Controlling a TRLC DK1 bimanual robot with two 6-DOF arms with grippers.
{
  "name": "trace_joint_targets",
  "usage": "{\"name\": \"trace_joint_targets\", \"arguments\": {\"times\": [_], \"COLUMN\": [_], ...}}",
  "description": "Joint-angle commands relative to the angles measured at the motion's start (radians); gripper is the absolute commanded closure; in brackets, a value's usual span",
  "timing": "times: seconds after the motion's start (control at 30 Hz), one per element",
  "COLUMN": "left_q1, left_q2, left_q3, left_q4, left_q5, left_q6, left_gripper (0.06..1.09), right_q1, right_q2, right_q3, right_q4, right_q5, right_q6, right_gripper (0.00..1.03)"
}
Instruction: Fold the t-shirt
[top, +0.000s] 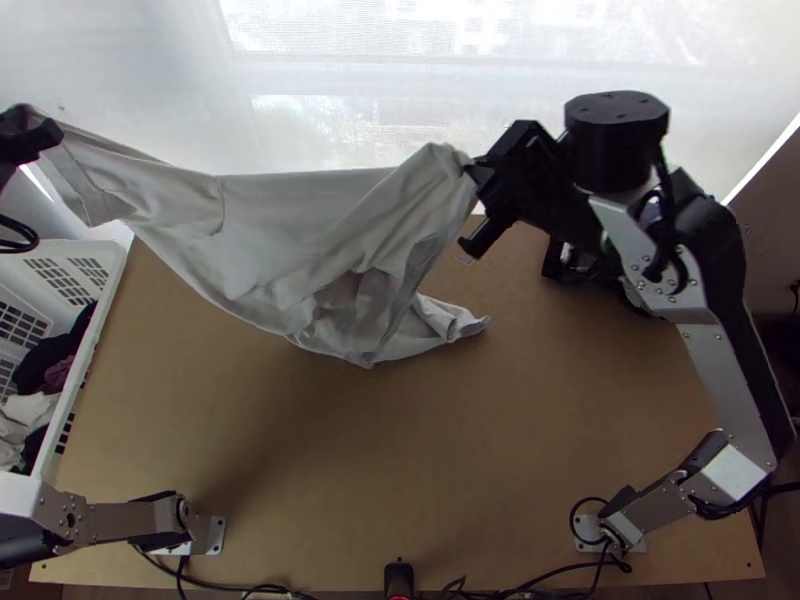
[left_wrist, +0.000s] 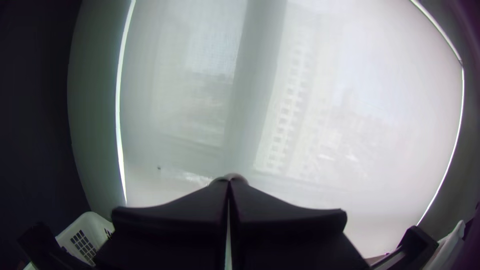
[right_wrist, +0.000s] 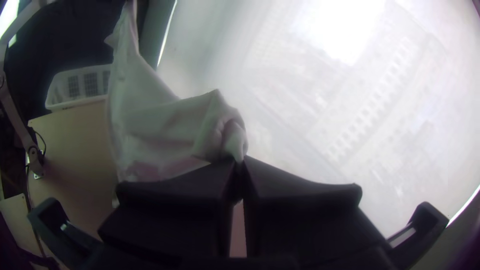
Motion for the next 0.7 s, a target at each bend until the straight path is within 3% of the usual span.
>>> {"name": "trace_joint_targets", "arguments": {"times": [0.0,0.4,0.67], "left_q1": [0.065,0.187,0.226], "left_q2": [-0.108,-0.136,-0.202], "left_q3": [0.017,0.278,0.309], "left_q4": [0.027,0.056,0.2], "left_q5": [-0.001,-0.01,-0.036], "left_q6": [0.006,-0.026,-0.027], "left_gripper": [1.05,1.05,1.05], "right_q1": [-0.058,-0.075,-0.054], "right_q2": [-0.089,-0.213,-0.25], "right_q3": [0.012,0.001,0.0], "right_q4": [0.074,0.261,0.37], "right_q5": [0.057,0.126,0.131], "right_q6": [-0.031,-0.142,-0.166], "right_gripper": [1.0,1.0,1.0]}}
